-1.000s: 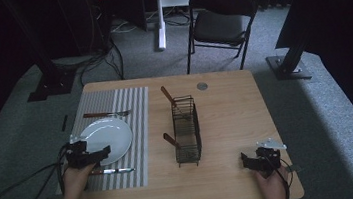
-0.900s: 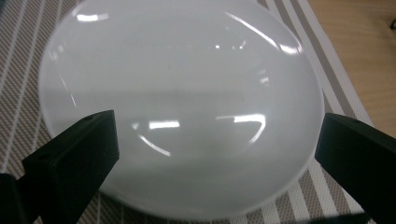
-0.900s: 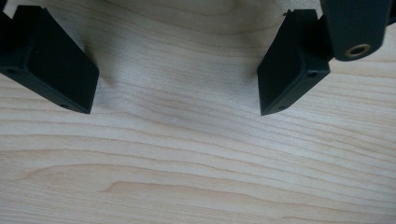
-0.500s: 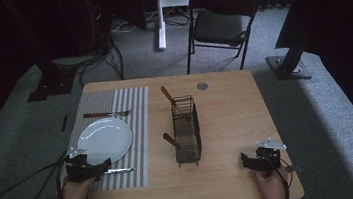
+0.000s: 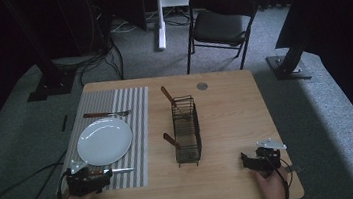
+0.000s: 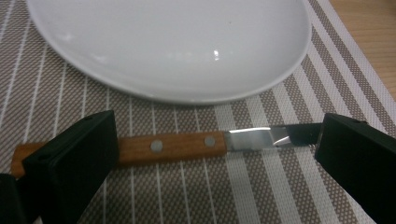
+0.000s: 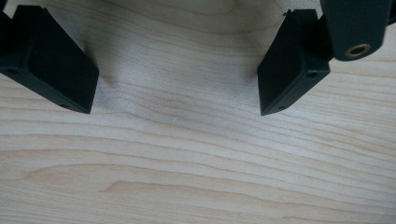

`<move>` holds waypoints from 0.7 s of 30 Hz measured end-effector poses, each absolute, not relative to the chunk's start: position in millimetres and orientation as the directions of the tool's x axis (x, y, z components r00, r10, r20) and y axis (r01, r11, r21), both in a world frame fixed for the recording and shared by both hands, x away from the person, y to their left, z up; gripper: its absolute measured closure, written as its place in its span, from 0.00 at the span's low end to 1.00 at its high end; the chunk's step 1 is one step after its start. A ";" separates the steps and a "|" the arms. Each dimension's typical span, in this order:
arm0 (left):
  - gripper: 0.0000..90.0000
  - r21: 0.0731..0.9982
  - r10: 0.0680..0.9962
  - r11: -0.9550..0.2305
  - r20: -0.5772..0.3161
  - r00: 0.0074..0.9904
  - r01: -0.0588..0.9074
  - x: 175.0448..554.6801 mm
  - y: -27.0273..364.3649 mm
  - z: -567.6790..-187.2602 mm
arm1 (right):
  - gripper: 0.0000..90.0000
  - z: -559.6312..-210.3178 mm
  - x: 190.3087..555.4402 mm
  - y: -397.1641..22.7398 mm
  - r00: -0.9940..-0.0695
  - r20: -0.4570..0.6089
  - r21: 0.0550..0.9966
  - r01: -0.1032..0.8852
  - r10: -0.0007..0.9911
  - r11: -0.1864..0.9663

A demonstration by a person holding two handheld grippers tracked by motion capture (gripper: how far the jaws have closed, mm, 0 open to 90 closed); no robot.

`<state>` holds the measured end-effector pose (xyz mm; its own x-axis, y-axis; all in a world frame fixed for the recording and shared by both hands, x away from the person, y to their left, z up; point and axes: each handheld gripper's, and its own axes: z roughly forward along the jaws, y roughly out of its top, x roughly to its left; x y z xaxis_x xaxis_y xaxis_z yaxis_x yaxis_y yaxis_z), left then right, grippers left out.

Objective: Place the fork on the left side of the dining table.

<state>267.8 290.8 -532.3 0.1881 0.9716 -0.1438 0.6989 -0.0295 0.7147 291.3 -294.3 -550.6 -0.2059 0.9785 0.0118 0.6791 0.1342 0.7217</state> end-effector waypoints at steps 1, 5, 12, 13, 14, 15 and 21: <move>0.00 0.715 0.972 -0.029 -0.144 0.188 0.699 267.8 290.8 -532.3 | 0.14 -550.6 291.3 -294.3 -0.206 0.012 0.722 0.679 0.978 0.134; 0.00 0.741 0.977 -0.043 -0.110 0.184 0.670 258.7 289.6 -528.8 | 0.14 -550.5 291.2 -294.3 -0.206 0.011 0.721 0.680 0.978 0.135; 0.00 0.766 0.988 -0.022 -0.080 0.130 0.643 243.5 295.2 -529.9 | 0.14 -550.5 291.2 -294.3 -0.206 0.011 0.721 0.680 0.978 0.135; 0.00 0.766 0.988 -0.022 -0.080 0.130 0.643 243.5 295.2 -529.9 | 0.14 -550.5 291.2 -294.3 -0.206 0.011 0.721 0.680 0.978 0.135; 0.00 0.772 0.992 -0.012 -0.070 0.104 0.636 240.8 297.1 -531.7 | 0.14 -550.5 291.2 -294.3 -0.206 0.011 0.721 0.680 0.978 0.135; 0.00 0.772 0.992 -0.012 -0.070 0.104 0.636 240.8 297.1 -531.7 | 0.14 -550.5 291.2 -294.3 -0.206 0.011 0.721 0.680 0.978 0.135; 0.00 0.763 0.998 -0.001 -0.041 0.051 0.646 239.9 299.8 -540.5 | 0.14 -550.5 291.2 -294.3 -0.206 0.011 0.721 0.680 0.978 0.135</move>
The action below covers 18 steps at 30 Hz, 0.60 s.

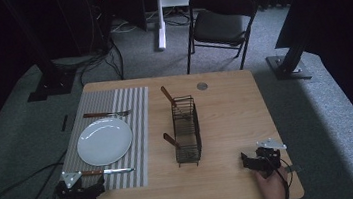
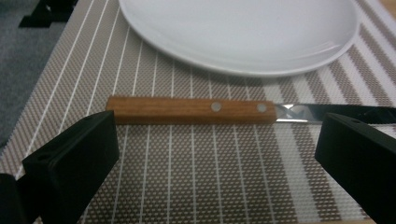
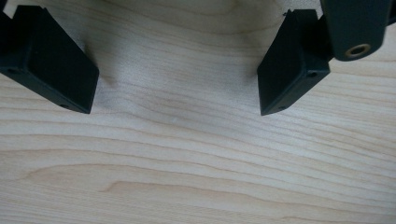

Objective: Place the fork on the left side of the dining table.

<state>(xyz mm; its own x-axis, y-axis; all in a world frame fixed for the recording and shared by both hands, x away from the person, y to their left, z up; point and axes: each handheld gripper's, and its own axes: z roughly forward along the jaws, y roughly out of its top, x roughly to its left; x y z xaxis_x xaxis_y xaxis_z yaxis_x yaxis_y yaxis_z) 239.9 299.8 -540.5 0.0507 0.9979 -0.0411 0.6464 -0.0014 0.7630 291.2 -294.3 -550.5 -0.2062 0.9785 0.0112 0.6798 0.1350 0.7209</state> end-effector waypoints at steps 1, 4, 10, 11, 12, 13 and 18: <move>0.00 0.763 0.999 -0.003 -0.032 0.042 0.646 240.0 299.6 -542.1 | 0.14 -550.5 291.2 -294.3 -0.206 0.011 0.721 0.680 0.978 0.135; 0.00 0.753 0.999 0.001 -0.032 0.034 0.658 240.7 300.3 -543.7 | 0.14 -550.5 291.3 -294.3 -0.206 0.011 0.721 0.680 0.978 0.135; 0.00 0.714 0.999 -0.002 -0.028 0.032 0.700 243.7 302.8 -548.0 | 0.14 -550.5 291.2 -294.3 -0.206 0.011 0.721 0.680 0.978 0.135; 0.00 0.711 0.999 -0.019 -0.019 0.046 0.703 244.1 301.4 -548.2 | 0.14 -550.5 291.2 -294.3 -0.206 0.011 0.721 0.680 0.978 0.135; 0.00 0.707 0.999 -0.040 0.003 0.054 0.706 244.3 300.1 -548.6 | 0.14 -550.5 291.2 -294.3 -0.206 0.011 0.721 0.680 0.978 0.135; 0.00 0.703 0.998 -0.052 0.009 0.064 0.709 244.1 299.0 -548.6 | 0.14 -550.5 291.2 -294.3 -0.206 0.011 0.721 0.680 0.978 0.135; 0.00 0.704 0.998 -0.051 0.011 0.061 0.709 244.1 298.6 -548.8 | 0.14 -550.5 291.2 -294.3 -0.206 0.011 0.721 0.680 0.978 0.135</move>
